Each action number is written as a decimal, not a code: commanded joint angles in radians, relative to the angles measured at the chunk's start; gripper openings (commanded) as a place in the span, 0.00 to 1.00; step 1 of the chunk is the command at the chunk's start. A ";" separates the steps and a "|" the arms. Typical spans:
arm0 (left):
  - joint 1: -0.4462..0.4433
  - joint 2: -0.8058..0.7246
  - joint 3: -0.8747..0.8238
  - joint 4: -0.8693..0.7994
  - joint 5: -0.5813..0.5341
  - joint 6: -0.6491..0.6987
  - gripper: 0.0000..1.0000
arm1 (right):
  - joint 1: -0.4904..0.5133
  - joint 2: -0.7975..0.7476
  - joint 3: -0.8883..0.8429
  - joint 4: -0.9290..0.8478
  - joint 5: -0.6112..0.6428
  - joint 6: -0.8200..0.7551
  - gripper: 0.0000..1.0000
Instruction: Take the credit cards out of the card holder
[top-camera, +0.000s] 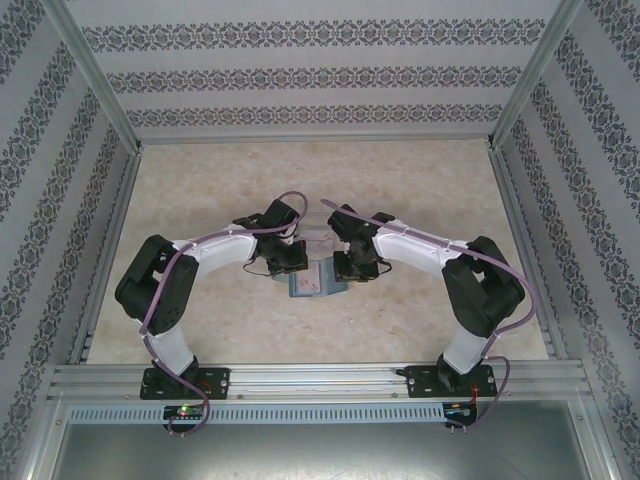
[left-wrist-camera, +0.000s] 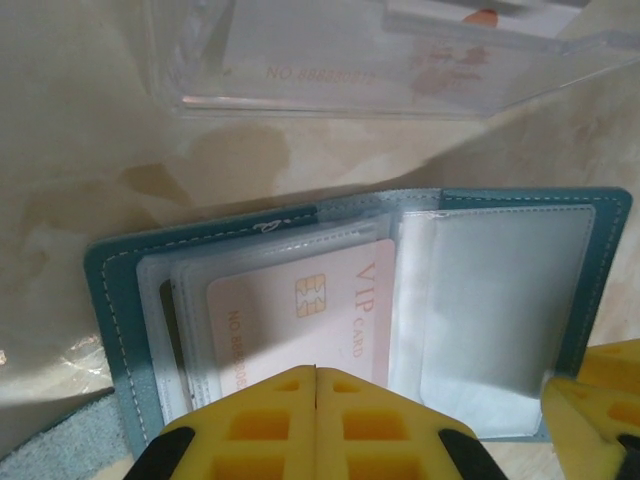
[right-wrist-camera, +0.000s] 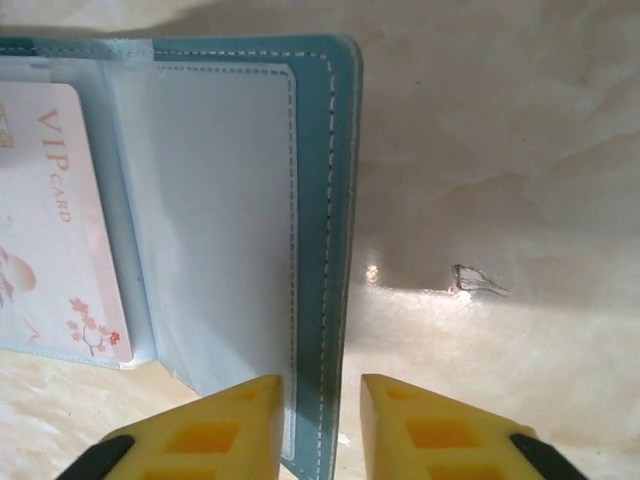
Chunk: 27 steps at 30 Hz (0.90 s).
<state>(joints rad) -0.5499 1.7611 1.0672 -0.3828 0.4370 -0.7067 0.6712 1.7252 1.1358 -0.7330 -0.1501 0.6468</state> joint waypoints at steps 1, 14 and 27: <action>-0.012 0.014 0.022 -0.042 -0.006 0.023 0.05 | -0.001 -0.037 0.014 -0.043 0.046 0.004 0.30; -0.013 0.005 -0.012 -0.042 -0.012 0.009 0.05 | -0.016 -0.064 0.043 0.103 -0.129 0.036 0.32; -0.013 0.002 -0.033 -0.037 -0.018 -0.003 0.02 | -0.036 0.077 0.024 0.325 -0.334 0.104 0.26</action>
<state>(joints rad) -0.5499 1.7687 1.0447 -0.3965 0.4355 -0.7071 0.6434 1.7771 1.1629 -0.4637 -0.4301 0.7292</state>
